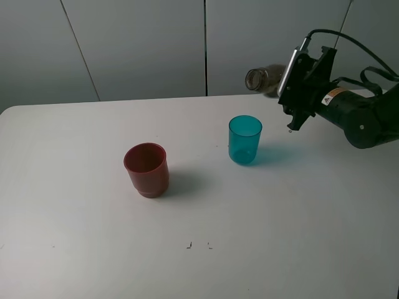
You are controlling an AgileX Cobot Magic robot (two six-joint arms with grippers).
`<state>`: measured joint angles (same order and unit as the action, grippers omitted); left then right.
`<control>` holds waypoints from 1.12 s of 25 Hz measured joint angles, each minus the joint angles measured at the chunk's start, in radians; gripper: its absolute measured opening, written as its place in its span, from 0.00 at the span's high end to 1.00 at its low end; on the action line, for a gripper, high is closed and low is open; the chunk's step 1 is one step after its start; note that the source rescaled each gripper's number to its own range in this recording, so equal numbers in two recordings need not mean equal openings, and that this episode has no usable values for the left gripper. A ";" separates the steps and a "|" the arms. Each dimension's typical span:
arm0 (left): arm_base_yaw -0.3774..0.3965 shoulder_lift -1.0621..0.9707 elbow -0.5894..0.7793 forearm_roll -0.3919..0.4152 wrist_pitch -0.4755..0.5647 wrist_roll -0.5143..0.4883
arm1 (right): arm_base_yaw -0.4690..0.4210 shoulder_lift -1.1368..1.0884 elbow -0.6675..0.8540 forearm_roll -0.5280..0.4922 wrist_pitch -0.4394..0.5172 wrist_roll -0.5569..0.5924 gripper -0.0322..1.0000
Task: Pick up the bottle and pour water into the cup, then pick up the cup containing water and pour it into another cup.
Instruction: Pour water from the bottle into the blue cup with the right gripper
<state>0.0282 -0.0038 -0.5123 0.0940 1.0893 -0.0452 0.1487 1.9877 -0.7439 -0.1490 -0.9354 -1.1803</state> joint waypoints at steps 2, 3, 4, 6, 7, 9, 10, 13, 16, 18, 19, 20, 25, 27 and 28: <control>0.000 0.000 0.000 0.000 0.000 0.000 | 0.000 0.000 0.000 0.000 0.000 -0.014 0.94; 0.000 0.000 0.000 0.000 0.000 0.000 | -0.002 0.000 0.000 0.000 0.000 -0.022 0.94; 0.000 0.000 0.000 0.000 0.000 0.000 | -0.008 0.000 0.000 -0.005 -0.001 -0.027 0.94; 0.000 0.000 0.000 0.000 0.000 0.000 | -0.015 0.000 0.000 -0.010 -0.001 -0.031 0.94; 0.000 0.000 0.000 0.000 0.000 0.000 | -0.020 0.000 0.000 -0.018 -0.001 -0.038 0.94; 0.000 0.000 0.000 0.000 0.000 0.000 | -0.022 0.000 0.000 -0.026 -0.001 -0.044 0.94; 0.000 0.000 0.000 0.000 0.000 0.000 | -0.024 0.000 0.000 -0.026 -0.001 -0.054 0.94; 0.000 0.000 0.000 0.000 0.000 0.000 | -0.033 0.000 0.000 -0.036 -0.001 -0.062 0.94; 0.000 0.000 0.000 0.000 0.000 0.000 | -0.039 0.000 0.000 -0.044 -0.001 -0.078 0.94; 0.000 0.000 0.000 0.000 0.000 0.000 | -0.039 0.000 0.000 -0.046 -0.001 -0.102 0.94; 0.000 0.000 0.000 0.000 0.000 0.000 | -0.039 0.000 0.000 -0.049 -0.001 -0.110 0.94; 0.000 0.000 0.000 0.000 0.000 0.000 | -0.039 0.000 0.000 -0.049 -0.001 -0.118 0.94; 0.000 0.000 0.000 0.000 0.000 0.000 | -0.039 0.000 0.000 -0.052 -0.001 -0.162 0.94; 0.000 0.000 0.000 0.000 0.000 0.000 | -0.039 0.000 0.000 -0.054 -0.001 -0.182 0.94; 0.000 0.000 0.000 0.000 0.000 0.000 | -0.039 0.000 0.000 -0.056 -0.001 -0.190 0.94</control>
<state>0.0282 -0.0038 -0.5123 0.0940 1.0893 -0.0452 0.1093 1.9877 -0.7439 -0.2050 -0.9362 -1.3699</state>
